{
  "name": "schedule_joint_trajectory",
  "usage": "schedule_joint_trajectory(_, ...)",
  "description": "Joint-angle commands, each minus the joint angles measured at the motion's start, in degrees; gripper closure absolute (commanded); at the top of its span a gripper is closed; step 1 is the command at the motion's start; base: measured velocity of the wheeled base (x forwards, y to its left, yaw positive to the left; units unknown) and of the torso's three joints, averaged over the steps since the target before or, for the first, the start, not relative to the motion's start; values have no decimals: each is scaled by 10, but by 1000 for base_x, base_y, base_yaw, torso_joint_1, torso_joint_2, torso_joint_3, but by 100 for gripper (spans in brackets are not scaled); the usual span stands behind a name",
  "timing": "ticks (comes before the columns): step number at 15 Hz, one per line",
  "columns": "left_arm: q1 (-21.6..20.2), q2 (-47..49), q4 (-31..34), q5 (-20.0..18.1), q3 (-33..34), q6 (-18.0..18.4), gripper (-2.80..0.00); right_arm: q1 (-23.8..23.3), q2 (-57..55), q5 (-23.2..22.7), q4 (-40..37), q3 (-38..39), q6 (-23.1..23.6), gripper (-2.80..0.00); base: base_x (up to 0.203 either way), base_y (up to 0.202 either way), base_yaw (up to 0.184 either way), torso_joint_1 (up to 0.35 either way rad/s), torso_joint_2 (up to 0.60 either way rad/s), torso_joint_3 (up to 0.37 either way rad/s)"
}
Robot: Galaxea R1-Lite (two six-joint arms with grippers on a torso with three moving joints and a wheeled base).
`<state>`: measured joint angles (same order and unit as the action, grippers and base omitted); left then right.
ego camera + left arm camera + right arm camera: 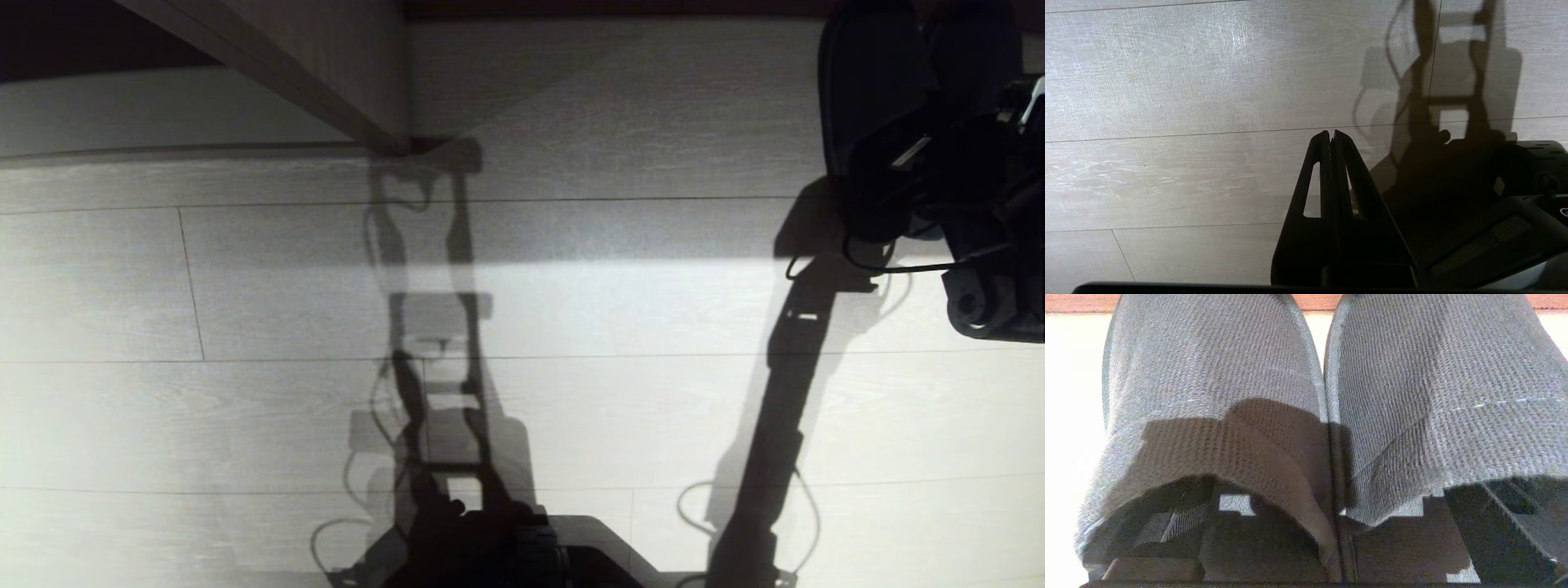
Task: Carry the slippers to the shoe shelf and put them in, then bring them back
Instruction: Pick up the slippers on the floor
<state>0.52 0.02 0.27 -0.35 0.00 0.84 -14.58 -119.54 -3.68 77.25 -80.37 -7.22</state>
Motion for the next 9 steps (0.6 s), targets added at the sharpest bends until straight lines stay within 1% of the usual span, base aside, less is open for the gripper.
schedule_joint_trajectory(1,0,0,0,0,0,0,0,0,-12,1,4,-14,-1,-280,0,0,0,0,0,0)
schedule_joint_trajectory(4,0,0,0,0,0,-1,0,0,-16,1,2,-19,-1,-280,0,0,0,0,0,0)
schedule_joint_trajectory(6,0,0,0,0,0,-1,0,0,-27,2,-11,-52,-1,-280,0,0,0,0,0,0)
schedule_joint_trajectory(9,0,0,0,-1,0,-1,0,0,-32,7,-18,-73,-1,-280,0,0,0,0,0,0)
